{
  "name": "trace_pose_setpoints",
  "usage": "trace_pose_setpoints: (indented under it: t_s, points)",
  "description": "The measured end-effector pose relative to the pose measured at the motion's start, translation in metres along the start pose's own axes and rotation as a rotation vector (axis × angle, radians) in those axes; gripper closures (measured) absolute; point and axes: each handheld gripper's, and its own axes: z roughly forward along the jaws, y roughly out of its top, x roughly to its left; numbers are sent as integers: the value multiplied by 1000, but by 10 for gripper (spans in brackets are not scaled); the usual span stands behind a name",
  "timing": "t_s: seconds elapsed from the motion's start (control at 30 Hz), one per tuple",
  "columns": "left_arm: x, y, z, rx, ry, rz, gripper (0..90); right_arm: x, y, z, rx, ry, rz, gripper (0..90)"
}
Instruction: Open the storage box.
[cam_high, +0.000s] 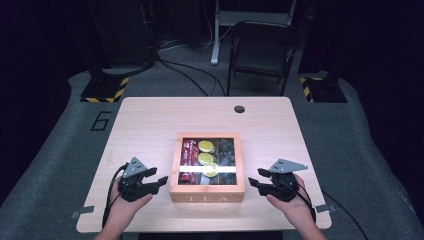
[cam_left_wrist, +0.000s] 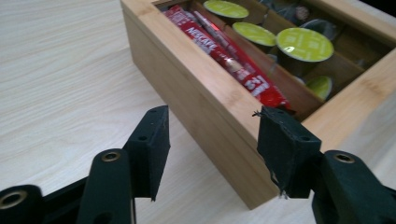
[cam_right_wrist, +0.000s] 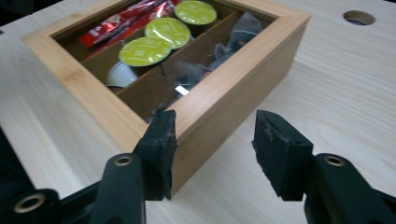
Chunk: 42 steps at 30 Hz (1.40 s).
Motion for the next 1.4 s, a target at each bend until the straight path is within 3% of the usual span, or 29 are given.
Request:
trace_pose_setpoints:
  t_s: [0.1,0.27,0.67,0.83,1.03,1.4]
  points:
    - [-7,-3,-2,0,-11,17,403,8,-1,1,11,9,-17,452]
    - [-16,-10,0,-2,-36,8,386,16,-5,8,26,25,-34,435]
    - [-23,-29,9,13,-62,21,388,26,-22,24,41,36,-49,389]
    - [-27,-32,15,24,-91,44,423,31,-27,28,56,16,-89,413]
    - [-32,-33,21,45,-77,91,476,34,-30,29,68,23,-99,483]
    - [-33,-33,21,47,-63,96,490,33,-33,31,59,37,-105,548]
